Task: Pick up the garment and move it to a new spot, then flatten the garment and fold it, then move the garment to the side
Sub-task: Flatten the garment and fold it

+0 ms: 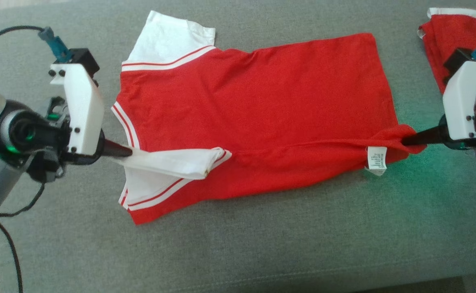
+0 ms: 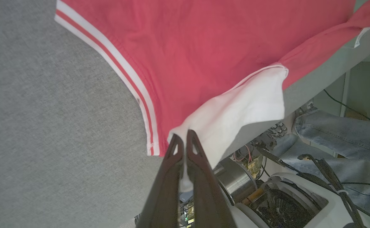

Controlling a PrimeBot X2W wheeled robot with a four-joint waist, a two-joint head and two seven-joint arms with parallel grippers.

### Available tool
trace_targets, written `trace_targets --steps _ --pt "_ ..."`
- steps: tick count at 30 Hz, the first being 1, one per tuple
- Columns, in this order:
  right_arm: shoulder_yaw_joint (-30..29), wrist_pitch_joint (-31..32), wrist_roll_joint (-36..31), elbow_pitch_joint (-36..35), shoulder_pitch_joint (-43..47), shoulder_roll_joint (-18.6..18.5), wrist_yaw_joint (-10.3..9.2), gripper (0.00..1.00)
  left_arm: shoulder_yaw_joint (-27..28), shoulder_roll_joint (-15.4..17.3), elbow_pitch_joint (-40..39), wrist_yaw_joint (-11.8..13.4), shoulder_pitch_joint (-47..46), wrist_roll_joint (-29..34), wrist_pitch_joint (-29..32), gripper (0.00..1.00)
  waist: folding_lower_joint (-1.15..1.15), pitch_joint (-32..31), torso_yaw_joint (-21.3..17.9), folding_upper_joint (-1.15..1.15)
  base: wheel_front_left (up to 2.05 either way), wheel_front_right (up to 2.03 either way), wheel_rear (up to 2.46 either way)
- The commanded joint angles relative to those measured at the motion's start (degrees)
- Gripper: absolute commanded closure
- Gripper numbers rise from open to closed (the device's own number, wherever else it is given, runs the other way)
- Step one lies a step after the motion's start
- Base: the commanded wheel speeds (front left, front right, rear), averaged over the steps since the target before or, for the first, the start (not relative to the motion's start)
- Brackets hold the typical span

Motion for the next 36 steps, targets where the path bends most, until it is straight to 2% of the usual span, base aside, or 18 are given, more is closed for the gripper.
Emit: trace_targets --steps 1,4,5,7,8,9,10,13,18,21,23,29,30,31,33,34,36 --pt "-0.93 -0.3 -0.35 0.43 -0.91 -0.7 -0.04 1.0 3.33 1.84 -0.17 -0.33 -3.86 0.86 -0.54 1.0 0.0 0.42 -0.05 0.0 0.0 0.0 0.0" --pt "-1.14 -0.64 -0.33 2.58 -1.8 0.87 -0.04 1.0 3.47 0.23 2.34 -1.11 -4.74 1.52 -2.11 1.0 0.0 1.0 0.01 0.0 0.0 0.0 0.0" --pt "-1.27 -0.89 -0.28 3.19 -2.04 1.38 -0.04 0.91 3.53 -0.32 3.2 -1.34 -4.87 1.59 -2.6 1.0 0.0 1.14 0.04 0.0 0.0 0.0 0.0" --pt "-1.48 -1.6 -0.37 4.12 -2.4 2.17 -0.04 0.51 3.5 -1.12 4.59 -2.04 -5.08 2.0 -3.61 1.0 0.0 1.26 0.11 0.0 0.0 0.0 0.0" --pt "-1.58 -2.18 -0.53 4.49 -2.54 2.49 -0.04 0.12 3.63 -1.48 5.28 -2.42 -5.19 2.42 -4.69 0.85 0.0 1.26 0.14 0.0 0.0 0.0 0.0" --pt "-1.68 -2.71 -0.6 4.97 -2.55 2.79 -0.04 0.0 3.75 -1.92 6.06 -2.76 -5.15 2.64 -5.64 0.52 0.0 1.14 0.17 0.0 0.0 0.0 0.0" --pt "-1.81 -3.23 -0.6 5.46 -2.5 3.09 -0.04 0.0 3.85 -2.34 6.89 -2.97 -5.0 2.77 -6.47 0.01 0.0 0.93 0.2 0.0 0.0 0.0 0.0" --pt "-2.24 -5.2 -0.66 6.5 -2.18 3.93 -0.04 0.0 3.72 -3.17 8.95 -4.15 -4.4 3.52 -8.73 0.0 0.0 -0.13 0.21 0.0 0.0 0.0 0.0" --pt "-4.04 -12.56 -1.3 5.75 -0.8 4.18 -0.04 0.0 4.41 -3.8 10.38 -6.98 -3.58 5.32 -14.75 0.0 0.0 -2.31 0.39 0.0 0.0 0.0 0.0" --pt "-6.32 -21.94 -2.84 2.92 0.22 3.69 -0.04 0.0 5.61 -4.05 10.23 -8.89 -3.02 7.6 -21.85 0.0 0.0 -3.73 0.5 0.0 0.0 0.0 0.0" --pt "-8.19 -30.34 -4.45 -0.23 1.44 3.18 -0.04 0.0 6.7 -4.13 9.89 -9.12 -2.41 10.27 -28.67 0.0 0.0 -4.79 0.65 0.0 0.0 0.0 0.0" --pt "-12.41 -55.17 -10.51 -7.51 8.18 0.2 -0.04 0.0 9.65 -4.18 7.28 -3.68 1.96 21.05 -52.94 0.0 0.0 -8.38 1.23 0.0 0.0 0.0 0.0" --pt "-12.41 -55.17 -10.51 -7.51 8.18 0.2 -0.04 0.0 9.65 -4.18 7.28 -3.68 1.96 21.05 -52.94 0.0 0.0 -8.38 1.23 0.0 0.0 0.0 0.0" --pt "-13.11 -59.08 -11.61 -7.73 9.45 -0.32 -0.04 0.0 9.94 -4.13 6.15 -2.65 3.19 22.43 -56.26 0.0 0.0 -9.01 1.31 0.0 0.0 0.0 0.0" --pt "-14.26 -65.42 -13.02 -8.17 12.37 -0.72 -0.04 0.0 10.47 -3.74 3.46 -0.03 5.89 25.23 -62.34 0.0 0.0 -10.16 1.43 0.0 0.0 0.0 0.0" --pt "-16.22 -71.18 -14.73 -7.81 14.89 -0.89 -0.04 0.0 10.99 -3.38 0.3 2.88 8.72 27.76 -67.73 0.0 0.0 -11.09 1.56 0.0 0.0 0.0 0.0" --pt "-18.46 -73.12 -17.57 -7.99 17.52 -0.5 -0.04 0.0 11.03 -2.78 -2.85 6.34 12.34 30.29 -72.09 0.0 0.0 -11.95 1.59 0.0 0.0 0.0 0.0"
